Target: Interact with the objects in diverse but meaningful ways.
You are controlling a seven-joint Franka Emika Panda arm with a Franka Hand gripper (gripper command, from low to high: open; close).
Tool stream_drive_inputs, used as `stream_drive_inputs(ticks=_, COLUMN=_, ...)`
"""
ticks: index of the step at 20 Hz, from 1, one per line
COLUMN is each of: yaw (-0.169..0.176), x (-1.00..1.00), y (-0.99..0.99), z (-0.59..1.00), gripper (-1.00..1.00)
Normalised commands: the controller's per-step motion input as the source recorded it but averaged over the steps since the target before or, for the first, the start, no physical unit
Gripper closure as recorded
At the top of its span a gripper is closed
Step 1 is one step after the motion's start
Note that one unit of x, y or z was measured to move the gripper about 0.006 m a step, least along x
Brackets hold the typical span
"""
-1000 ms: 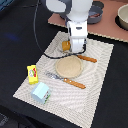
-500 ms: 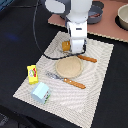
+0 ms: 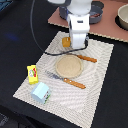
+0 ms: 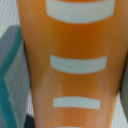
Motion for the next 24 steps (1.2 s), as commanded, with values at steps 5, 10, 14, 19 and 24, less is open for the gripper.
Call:
stream_drive_inputs(ticks=5, yaw=0.0, x=-0.85, y=-0.33, z=0.0, gripper=1.0)
stream_drive_inputs(ticks=10, yaw=0.0, x=-0.79, y=-0.44, z=-0.05, gripper=1.0)
stream_drive_inputs(ticks=14, yaw=0.0, x=-0.65, y=-0.6, z=0.0, gripper=1.0)
stream_drive_inputs(ticks=19, yaw=0.0, x=-0.62, y=-0.62, z=-0.01, gripper=1.0)
stream_drive_inputs(ticks=24, yaw=0.0, x=-0.54, y=-0.65, z=-0.11, gripper=1.0)
